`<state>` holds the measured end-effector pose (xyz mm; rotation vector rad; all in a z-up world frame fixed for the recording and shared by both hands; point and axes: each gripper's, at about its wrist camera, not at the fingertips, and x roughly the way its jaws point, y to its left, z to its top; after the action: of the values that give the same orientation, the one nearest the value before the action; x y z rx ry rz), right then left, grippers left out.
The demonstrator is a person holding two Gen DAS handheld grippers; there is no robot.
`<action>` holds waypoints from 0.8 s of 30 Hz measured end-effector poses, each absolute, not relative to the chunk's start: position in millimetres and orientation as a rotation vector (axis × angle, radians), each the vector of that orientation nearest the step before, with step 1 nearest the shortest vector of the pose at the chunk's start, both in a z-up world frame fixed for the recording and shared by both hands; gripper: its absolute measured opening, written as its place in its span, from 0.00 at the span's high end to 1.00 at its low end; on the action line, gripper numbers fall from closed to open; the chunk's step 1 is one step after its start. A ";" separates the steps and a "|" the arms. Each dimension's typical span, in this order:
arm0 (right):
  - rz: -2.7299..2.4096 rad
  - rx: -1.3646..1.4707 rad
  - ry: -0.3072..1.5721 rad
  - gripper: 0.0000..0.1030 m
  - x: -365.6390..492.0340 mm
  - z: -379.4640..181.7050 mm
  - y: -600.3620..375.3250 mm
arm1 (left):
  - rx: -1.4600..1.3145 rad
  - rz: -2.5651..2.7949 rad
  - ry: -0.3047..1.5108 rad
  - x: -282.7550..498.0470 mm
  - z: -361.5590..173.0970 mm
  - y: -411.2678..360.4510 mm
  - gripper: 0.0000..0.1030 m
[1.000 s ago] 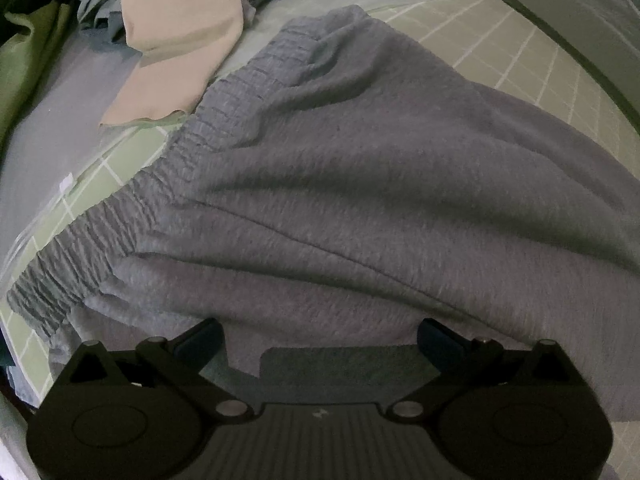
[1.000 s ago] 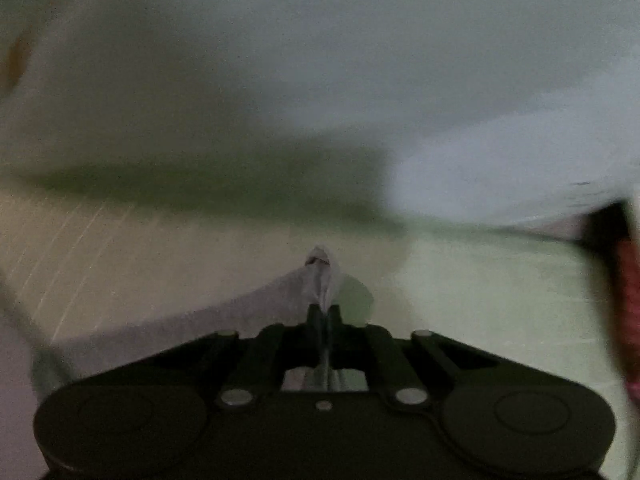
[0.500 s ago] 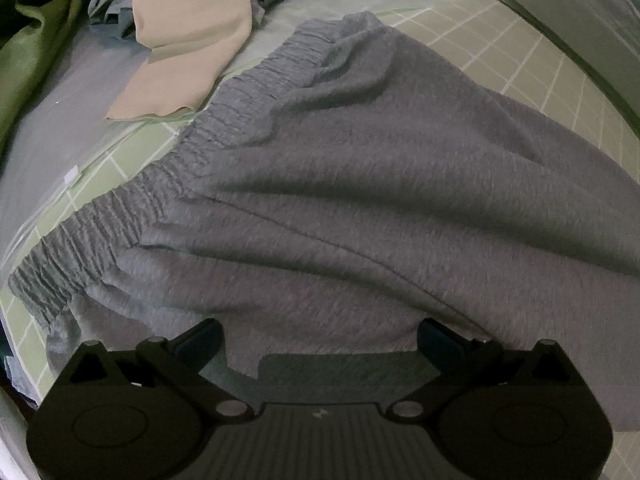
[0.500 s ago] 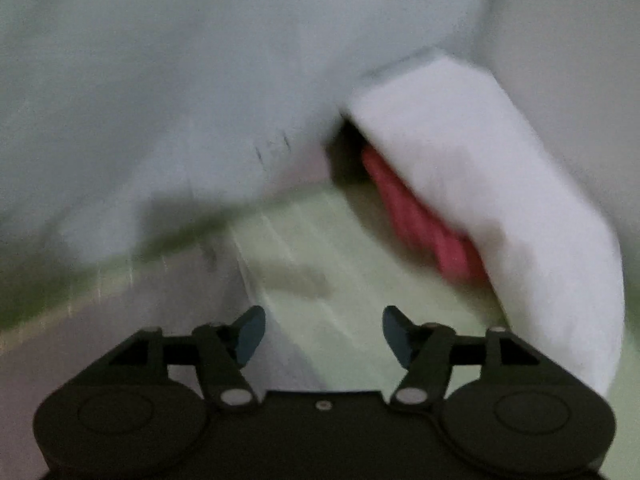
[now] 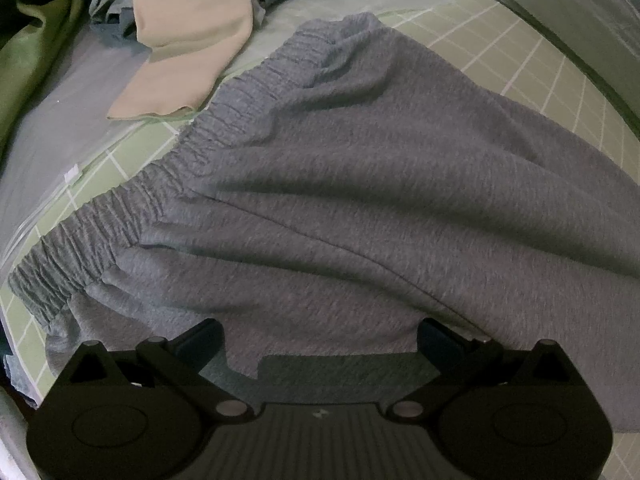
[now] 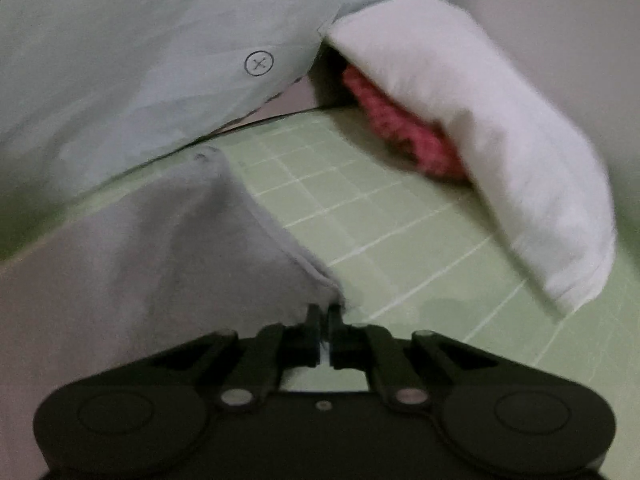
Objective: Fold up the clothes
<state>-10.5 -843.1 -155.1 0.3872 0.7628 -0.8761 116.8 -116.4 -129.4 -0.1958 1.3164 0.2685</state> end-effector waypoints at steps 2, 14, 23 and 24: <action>-0.909 0.429 0.750 0.96 -15.9 -155.2 -855.9 | -0.196 0.270 1.310 105.6 -127.0 -120.7 0.00; -0.824 0.513 0.606 0.00 -98.1 -116.5 -810.3 | -0.137 0.185 1.258 89.4 -111.9 -128.7 0.00; -0.801 0.778 0.525 0.00 -241.4 -133.4 -787.6 | -0.196 0.108 1.207 16.5 -97.8 -124.7 0.00; -0.812 0.802 0.511 0.00 -254.8 -135.6 -786.9 | -0.193 0.098 1.203 10.6 -96.7 -126.5 0.00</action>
<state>-254.8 -786.9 -135.6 0.8021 0.5114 -0.8119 10.6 -126.5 -96.7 -0.1932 1.2026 0.0983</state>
